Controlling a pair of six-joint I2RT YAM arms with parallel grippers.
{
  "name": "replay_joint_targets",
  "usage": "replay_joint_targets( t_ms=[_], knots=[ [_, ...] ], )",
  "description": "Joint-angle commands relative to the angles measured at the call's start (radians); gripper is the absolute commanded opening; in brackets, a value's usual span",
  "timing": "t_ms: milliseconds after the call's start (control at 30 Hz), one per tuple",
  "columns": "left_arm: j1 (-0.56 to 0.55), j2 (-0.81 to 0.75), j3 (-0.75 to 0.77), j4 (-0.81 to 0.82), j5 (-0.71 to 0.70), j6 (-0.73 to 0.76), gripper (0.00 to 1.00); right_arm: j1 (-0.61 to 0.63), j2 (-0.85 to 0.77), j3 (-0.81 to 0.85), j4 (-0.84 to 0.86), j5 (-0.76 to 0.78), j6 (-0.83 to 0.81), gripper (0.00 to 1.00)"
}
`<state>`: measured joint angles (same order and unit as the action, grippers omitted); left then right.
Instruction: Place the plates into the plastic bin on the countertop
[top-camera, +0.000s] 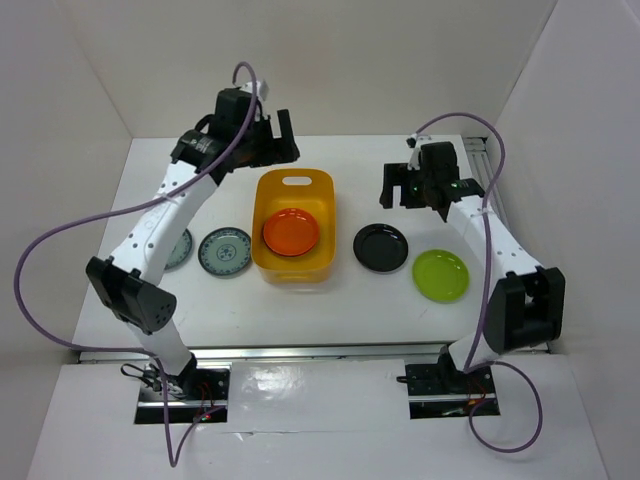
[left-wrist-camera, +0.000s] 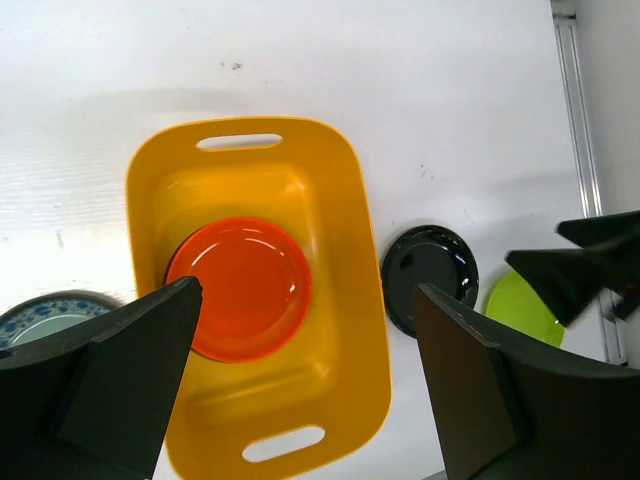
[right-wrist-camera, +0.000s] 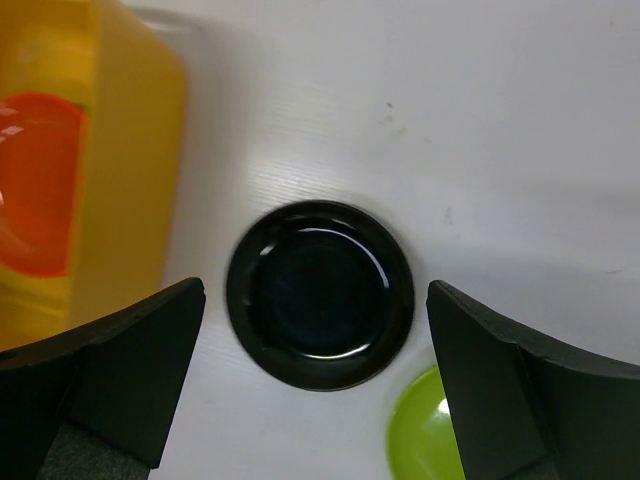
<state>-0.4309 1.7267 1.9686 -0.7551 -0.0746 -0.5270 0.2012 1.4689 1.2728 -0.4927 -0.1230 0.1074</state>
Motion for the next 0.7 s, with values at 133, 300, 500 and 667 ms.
replay_joint_targets(
  t_ms=[133, 300, 500, 667],
  knots=[
    [0.118, -0.136, -0.005, -0.098, 0.058, -0.017, 1.0, -0.057, 0.188, 0.01, 0.052, -0.007, -0.155, 0.97],
    [0.214, -0.205, -0.12, -0.122, 0.058, -0.033, 1.0, -0.149, 0.336, 0.042, 0.003, -0.147, -0.144, 0.94],
    [0.308, -0.282, -0.258, -0.101, 0.108, -0.022, 1.0, -0.149, 0.35, -0.044, 0.051, -0.138, -0.144, 0.94],
    [0.317, -0.291, -0.297, -0.081, 0.167, -0.031, 1.0, -0.126, 0.396, -0.044, 0.042, -0.107, -0.135, 0.84]
  ],
)
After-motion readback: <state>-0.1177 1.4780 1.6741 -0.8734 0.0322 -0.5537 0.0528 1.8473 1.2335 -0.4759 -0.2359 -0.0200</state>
